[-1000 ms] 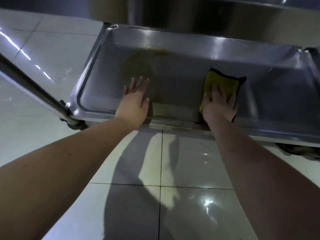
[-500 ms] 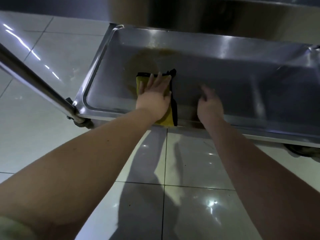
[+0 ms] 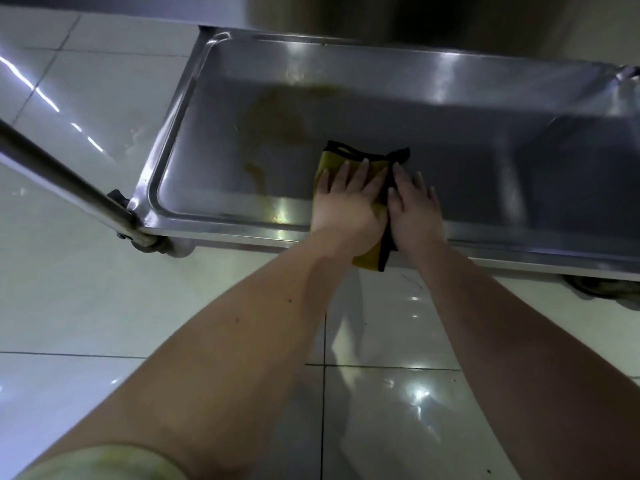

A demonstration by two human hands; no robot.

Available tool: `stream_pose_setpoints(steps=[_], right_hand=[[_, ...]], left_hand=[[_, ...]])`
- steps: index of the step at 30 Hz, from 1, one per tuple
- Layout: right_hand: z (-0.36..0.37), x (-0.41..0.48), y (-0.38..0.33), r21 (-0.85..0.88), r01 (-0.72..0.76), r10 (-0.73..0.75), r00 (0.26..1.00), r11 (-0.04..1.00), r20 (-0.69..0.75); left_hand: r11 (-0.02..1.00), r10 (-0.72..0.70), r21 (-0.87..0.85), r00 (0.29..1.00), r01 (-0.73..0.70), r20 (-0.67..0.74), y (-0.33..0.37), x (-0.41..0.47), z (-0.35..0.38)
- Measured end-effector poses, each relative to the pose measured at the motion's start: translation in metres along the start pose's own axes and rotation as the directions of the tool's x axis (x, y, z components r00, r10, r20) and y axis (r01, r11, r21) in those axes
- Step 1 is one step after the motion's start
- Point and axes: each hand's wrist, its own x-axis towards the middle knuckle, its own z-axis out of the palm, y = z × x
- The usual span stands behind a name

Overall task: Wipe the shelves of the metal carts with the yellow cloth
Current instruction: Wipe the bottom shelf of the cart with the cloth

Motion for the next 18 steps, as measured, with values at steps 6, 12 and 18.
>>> stream_pose_setpoints(steps=[6, 12, 18], right_hand=[[0.01, -0.005, -0.001, -0.358, 0.067, -0.039, 0.996, 0.931, 0.085], [0.013, -0.007, -0.006, -0.424, 0.054, -0.018, 0.996, 0.904, 0.087], [0.015, -0.008, -0.009, -0.486, 0.0, 0.042, 0.996, 0.874, 0.074]], left_hand=[[0.976, -0.216, 0.042, 0.976, 0.216, -0.009, -0.135, -0.002, -0.028], [0.906, -0.408, 0.114, 0.913, 0.406, -0.011, -0.223, -0.032, -0.045], [0.971, -0.236, 0.04, 0.972, 0.236, 0.01, -0.099, 0.007, -0.018]])
